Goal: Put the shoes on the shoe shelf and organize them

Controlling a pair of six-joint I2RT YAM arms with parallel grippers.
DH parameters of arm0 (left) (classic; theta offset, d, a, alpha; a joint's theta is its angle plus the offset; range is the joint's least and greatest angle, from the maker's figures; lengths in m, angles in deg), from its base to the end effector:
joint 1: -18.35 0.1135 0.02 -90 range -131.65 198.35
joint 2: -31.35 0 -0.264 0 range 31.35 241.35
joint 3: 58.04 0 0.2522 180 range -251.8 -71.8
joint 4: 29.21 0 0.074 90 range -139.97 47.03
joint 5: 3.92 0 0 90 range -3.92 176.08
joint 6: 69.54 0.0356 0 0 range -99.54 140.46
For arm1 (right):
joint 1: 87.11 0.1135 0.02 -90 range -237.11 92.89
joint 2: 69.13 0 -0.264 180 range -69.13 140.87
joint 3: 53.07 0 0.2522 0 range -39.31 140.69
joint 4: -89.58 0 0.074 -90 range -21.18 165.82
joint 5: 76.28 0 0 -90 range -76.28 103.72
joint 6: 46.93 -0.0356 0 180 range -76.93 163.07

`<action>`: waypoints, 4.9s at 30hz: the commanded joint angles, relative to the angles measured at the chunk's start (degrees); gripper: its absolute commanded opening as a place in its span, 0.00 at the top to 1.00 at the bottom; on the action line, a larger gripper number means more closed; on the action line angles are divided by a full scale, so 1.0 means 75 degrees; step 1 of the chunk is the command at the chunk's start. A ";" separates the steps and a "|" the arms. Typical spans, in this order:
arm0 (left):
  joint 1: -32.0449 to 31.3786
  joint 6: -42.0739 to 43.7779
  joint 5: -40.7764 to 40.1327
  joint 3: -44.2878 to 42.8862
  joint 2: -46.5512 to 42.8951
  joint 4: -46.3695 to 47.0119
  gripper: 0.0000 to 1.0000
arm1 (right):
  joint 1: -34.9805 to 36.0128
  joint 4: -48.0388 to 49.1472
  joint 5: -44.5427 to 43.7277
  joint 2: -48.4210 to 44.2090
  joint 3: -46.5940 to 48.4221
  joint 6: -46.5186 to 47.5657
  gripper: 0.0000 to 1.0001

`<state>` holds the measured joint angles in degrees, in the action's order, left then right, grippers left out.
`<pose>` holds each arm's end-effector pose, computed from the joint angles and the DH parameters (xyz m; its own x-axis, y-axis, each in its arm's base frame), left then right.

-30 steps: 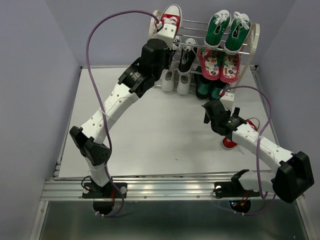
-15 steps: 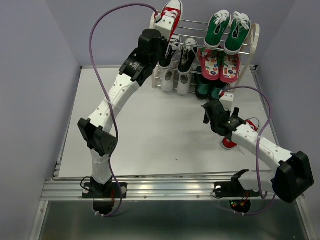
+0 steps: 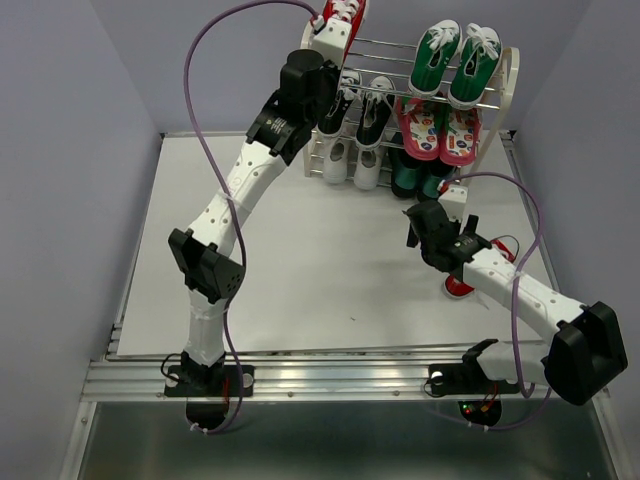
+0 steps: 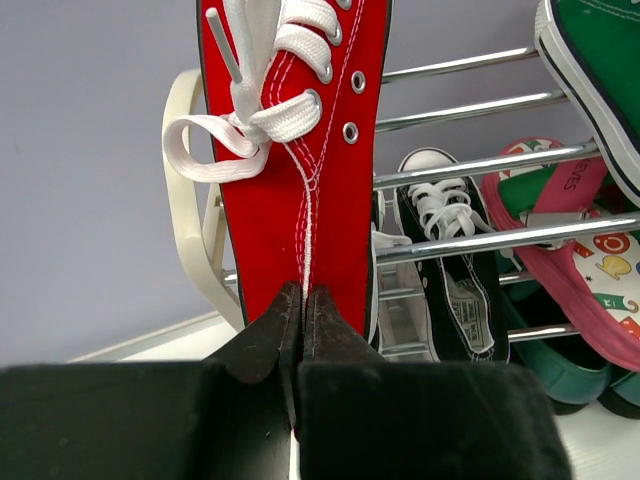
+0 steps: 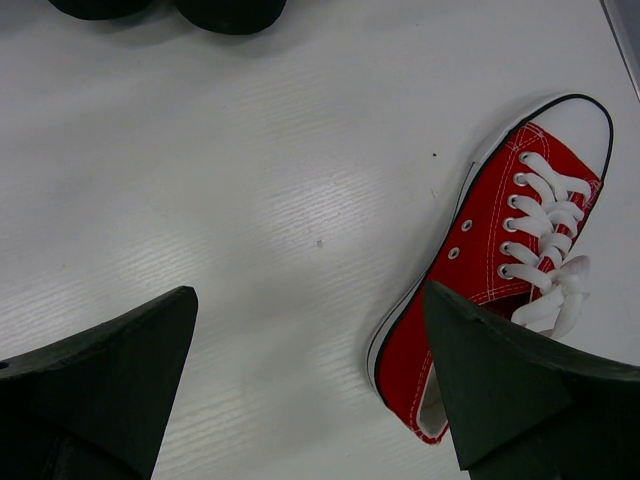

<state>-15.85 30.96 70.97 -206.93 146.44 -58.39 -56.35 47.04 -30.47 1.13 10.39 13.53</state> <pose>0.3770 -0.2450 0.5016 0.1252 0.1276 -0.9839 0.3101 0.9370 0.1610 0.2242 0.1045 0.2566 -0.5555 0.0808 -0.8276 0.3419 0.9294 -0.1388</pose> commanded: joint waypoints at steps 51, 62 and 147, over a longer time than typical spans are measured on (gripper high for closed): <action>0.0235 0.0229 -0.0352 -0.0803 0.0358 0.1775 0.80 | -0.0035 0.0321 -0.0437 0.0007 -0.0087 0.0036 0.00; 0.0235 0.0158 -0.0410 -0.0803 0.0370 0.1822 0.54 | -0.0035 0.0321 -0.0425 0.0019 -0.0098 0.0060 0.00; -0.0749 -0.5174 -0.0281 1.2486 -0.8149 0.2245 0.01 | 0.3949 -0.0687 0.0350 0.0368 0.1295 -0.0362 0.99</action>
<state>-21.09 -6.68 71.77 -114.04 87.60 -40.91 -27.78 36.92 -17.84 1.77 13.34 7.74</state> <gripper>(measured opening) 0.986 0.075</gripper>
